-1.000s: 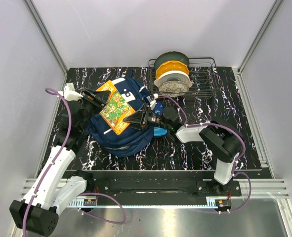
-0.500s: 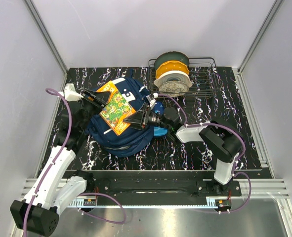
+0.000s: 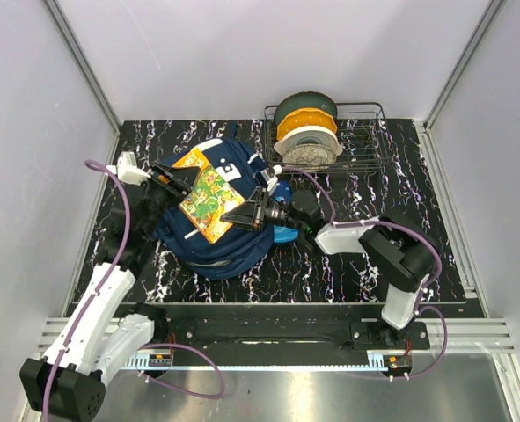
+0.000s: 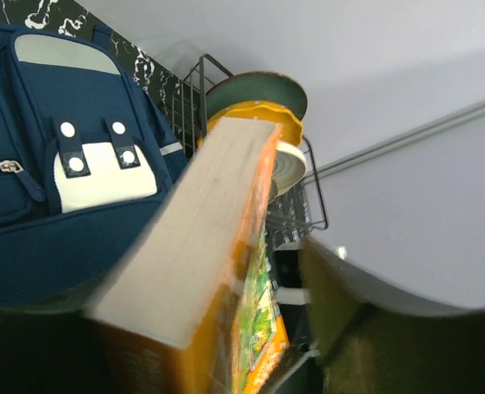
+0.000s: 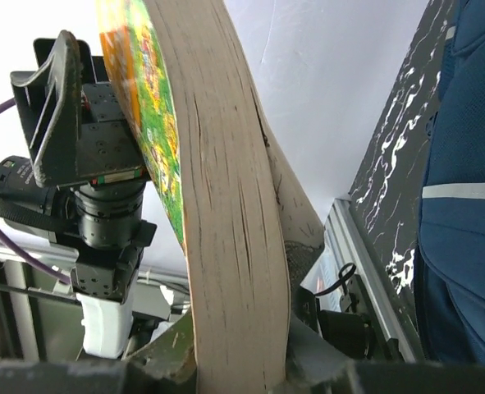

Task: Pack the student bag
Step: Pick up the book from the center of the board.

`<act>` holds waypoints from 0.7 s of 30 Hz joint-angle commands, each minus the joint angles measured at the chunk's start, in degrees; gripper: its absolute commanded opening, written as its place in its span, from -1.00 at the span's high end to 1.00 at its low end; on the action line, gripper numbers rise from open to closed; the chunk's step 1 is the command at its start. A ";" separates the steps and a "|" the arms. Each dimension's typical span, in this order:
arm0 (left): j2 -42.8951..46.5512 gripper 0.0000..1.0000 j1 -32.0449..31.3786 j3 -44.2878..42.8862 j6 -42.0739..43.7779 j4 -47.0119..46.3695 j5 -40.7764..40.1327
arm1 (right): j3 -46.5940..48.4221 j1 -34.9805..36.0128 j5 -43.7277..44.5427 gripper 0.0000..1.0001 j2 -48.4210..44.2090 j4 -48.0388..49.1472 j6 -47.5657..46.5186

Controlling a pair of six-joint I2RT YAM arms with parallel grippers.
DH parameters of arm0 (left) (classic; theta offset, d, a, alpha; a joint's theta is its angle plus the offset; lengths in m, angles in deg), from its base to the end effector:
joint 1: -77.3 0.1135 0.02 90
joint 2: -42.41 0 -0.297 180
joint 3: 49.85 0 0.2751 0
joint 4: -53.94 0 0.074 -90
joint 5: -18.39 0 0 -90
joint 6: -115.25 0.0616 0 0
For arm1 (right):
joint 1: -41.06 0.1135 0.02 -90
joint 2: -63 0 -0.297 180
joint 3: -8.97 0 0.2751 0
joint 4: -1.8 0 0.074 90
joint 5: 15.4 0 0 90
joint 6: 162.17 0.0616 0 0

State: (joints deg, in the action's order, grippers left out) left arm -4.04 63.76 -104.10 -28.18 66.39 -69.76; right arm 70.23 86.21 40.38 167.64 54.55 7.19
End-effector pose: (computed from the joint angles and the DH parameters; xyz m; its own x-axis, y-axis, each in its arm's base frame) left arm 0.2164 -0.0542 0.3551 -0.2600 -0.7630 -0.5917 0.0948 0.5897 -0.8020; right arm 0.2704 0.3210 0.2323 -0.9395 0.2078 -0.2722 -0.2933 -0.0784 0.9528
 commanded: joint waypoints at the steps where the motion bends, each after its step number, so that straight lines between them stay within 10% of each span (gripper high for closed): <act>1: 1.72 -0.81 -0.52 -0.45 3.76 -3.73 5.18 | -0.14 0.47 3.00 1.00 -9.70 -6.68 -8.39; 13: 3.57 -0.98 -0.52 -3.88 22.22 5.41 8.69 | -4.79 -4.53 35.26 1.00 -35.98 -56.80 -19.67; 17: -0.37 -0.98 -0.61 -4.75 31.68 6.64 28.82 | -8.49 -7.35 44.30 1.00 -47.56 -65.06 -19.24; 21: -9.07 -0.98 -5.78 -9.84 38.82 15.50 30.52 | -9.20 -9.64 51.25 1.00 -55.49 -76.21 -18.27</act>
State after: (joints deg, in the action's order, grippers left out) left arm -6.97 62.01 -108.84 -0.22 75.01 -48.34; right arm 59.96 77.75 79.99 120.30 -13.41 -10.85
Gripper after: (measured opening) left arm 0.988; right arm 0.300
